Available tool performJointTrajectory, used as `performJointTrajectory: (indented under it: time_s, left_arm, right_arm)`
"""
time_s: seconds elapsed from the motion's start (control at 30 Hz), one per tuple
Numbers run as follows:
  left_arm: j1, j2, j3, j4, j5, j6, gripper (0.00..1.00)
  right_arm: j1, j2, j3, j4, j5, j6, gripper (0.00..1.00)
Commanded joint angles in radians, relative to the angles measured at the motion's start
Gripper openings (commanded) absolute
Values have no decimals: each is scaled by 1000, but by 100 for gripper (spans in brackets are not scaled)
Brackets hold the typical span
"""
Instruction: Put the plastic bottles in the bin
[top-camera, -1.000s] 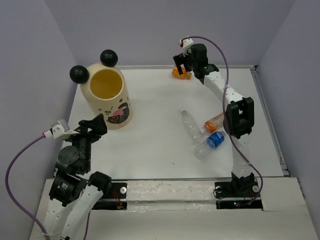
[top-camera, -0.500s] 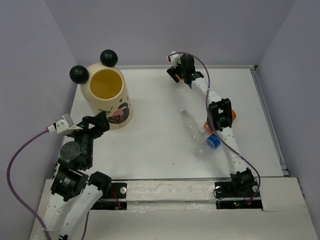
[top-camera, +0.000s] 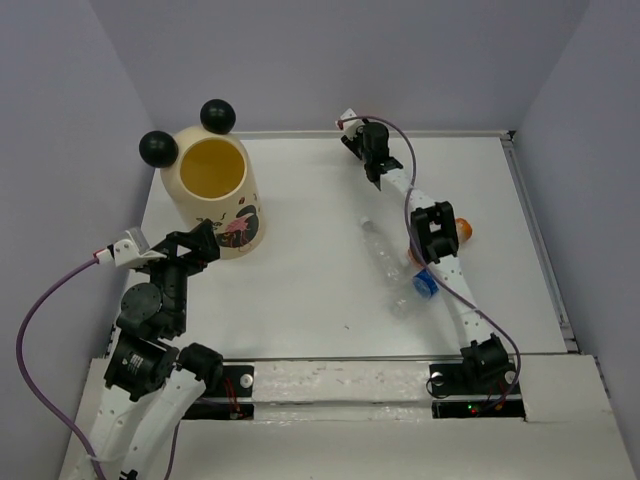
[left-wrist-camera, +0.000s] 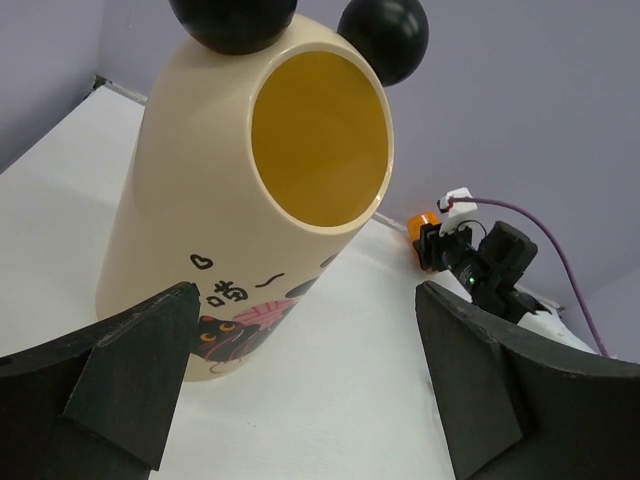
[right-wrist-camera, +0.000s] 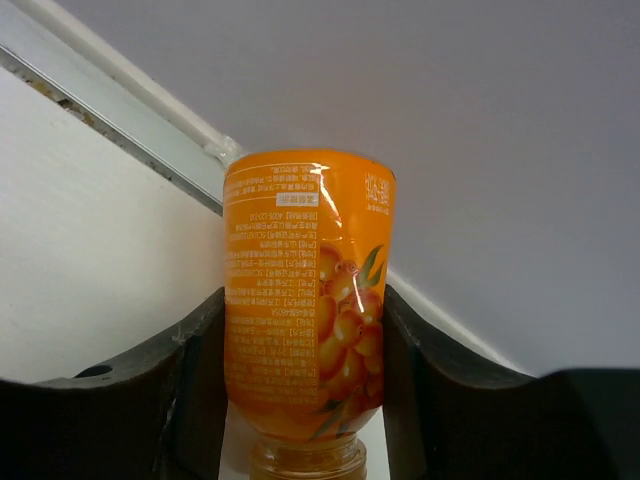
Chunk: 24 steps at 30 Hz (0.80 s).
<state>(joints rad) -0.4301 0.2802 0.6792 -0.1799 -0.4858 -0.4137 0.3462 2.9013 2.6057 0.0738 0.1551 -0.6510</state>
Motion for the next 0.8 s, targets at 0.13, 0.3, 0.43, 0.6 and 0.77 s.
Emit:
performJointTrajectory:
  time_s: [0.13, 0.3, 0.43, 0.6, 0.77]
  left_arm:
    - [28, -9, -12, 76, 35, 32, 99]
    - [37, -45, -12, 79, 46, 29, 99]
    - [39, -75, -17, 85, 55, 23, 99]
    - [42, -108, -10, 69, 46, 13, 99]
    - [44, -171, -3, 28, -19, -5, 99]
  right_arm:
    - [-6, -342, -312, 239, -24, 203, 35]
    - [14, -656, -655, 282, -146, 463, 30]
    - [107, -899, -1023, 401, -241, 548, 29]
    - [305, -1143, -1262, 523, -213, 573, 29]
    - [497, -1281, -1296, 636, -270, 648, 29]
